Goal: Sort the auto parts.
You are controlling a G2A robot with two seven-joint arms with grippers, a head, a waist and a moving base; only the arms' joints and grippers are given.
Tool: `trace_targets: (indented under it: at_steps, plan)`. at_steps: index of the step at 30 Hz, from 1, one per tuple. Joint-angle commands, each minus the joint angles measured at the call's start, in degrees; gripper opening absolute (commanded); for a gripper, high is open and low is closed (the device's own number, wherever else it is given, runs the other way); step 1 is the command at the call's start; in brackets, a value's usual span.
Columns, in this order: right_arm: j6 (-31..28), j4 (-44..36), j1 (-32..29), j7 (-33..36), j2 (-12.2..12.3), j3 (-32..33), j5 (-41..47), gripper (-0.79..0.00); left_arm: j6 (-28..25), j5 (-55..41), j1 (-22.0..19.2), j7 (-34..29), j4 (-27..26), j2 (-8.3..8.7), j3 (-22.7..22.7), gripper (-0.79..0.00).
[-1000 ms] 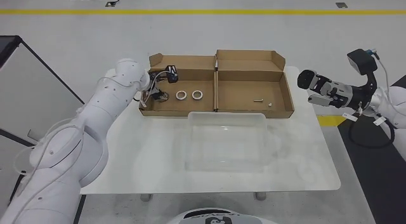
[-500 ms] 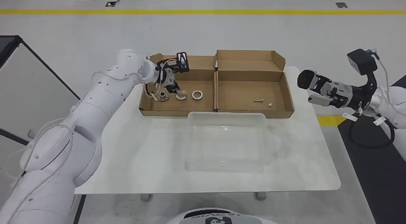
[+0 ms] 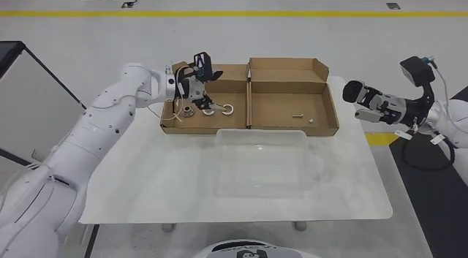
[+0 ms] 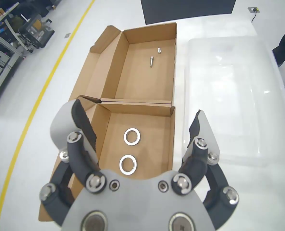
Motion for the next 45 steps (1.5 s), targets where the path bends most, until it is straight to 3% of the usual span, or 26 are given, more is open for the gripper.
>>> trace_targets:
  at_steps: [1, 9, 17, 45]
  plan:
    - [0.0, 0.0, 0.0, 0.0, 0.0, 0.0, 0.0, 0.000, 0.0, -2.7, 2.6, -1.4, -5.7, 2.85, -2.5, 0.000]
    - [0.0, 0.0, 0.0, 0.0, 0.0, 0.0, 0.0, 0.000, 0.0, -16.0, 13.2, -9.2, -23.1, 13.10, -13.9, 0.000]
    - [0.0, 0.0, 0.0, 0.0, 0.0, 0.0, 0.0, 0.000, 0.0, -22.0, 20.9, -11.3, -30.1, 20.06, -24.4, 0.000]
    - [0.0, 0.0, 0.0, 0.0, 0.0, 0.0, 0.0, -0.001, 0.0, -21.8, 21.1, -11.2, -30.3, 20.26, -24.7, 0.000]
